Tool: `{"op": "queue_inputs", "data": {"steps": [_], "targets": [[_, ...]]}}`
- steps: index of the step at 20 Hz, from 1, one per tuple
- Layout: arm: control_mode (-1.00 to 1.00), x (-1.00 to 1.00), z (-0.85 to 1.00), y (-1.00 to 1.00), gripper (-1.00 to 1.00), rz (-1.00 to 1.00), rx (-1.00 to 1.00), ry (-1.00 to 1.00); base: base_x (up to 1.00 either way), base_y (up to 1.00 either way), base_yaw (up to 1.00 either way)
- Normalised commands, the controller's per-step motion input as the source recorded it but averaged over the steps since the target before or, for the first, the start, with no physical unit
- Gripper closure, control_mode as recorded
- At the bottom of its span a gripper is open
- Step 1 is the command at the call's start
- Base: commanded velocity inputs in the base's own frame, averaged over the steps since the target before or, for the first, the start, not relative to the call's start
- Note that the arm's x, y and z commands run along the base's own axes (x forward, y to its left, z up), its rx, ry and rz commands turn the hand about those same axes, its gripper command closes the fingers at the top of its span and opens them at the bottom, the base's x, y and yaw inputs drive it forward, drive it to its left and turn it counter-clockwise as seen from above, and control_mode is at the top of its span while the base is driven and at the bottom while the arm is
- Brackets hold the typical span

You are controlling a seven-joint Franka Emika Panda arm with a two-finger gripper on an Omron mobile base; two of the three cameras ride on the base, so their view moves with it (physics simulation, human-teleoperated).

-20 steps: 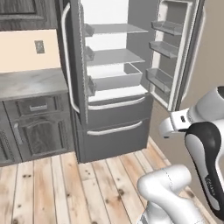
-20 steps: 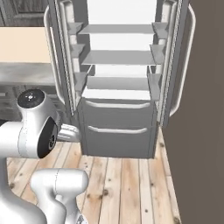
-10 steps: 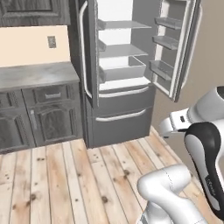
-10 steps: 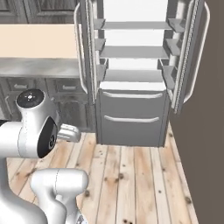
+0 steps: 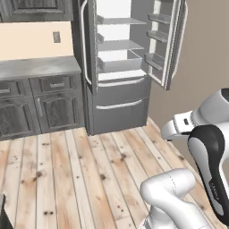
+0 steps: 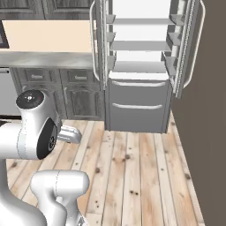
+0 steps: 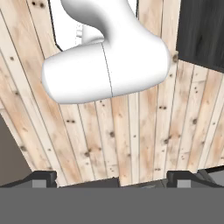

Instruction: Place one of the steaks on the plate and the other in the bowl. Then place the bowl in the fridge.

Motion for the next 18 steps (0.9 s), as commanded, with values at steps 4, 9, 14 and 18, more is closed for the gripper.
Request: {"op": "queue_inputs", "data": {"steps": [4,9,14,18], "targets": [[1.0,0.0,0.0,0.0,-1.0,0.0,0.0,0.0,-0.88,-0.02,0.11],[1.0,0.0,0.0,0.0,-1.0,0.0,0.0,0.0,-0.98,0.0,0.12],[1.0,0.0,0.0,0.0,-1.0,0.0,0.0,0.0,-1.0,0.0,0.12],[1.0,0.0,0.0,0.0,-1.0,0.0,0.0,0.0,-0.96,0.01,0.09]]}}
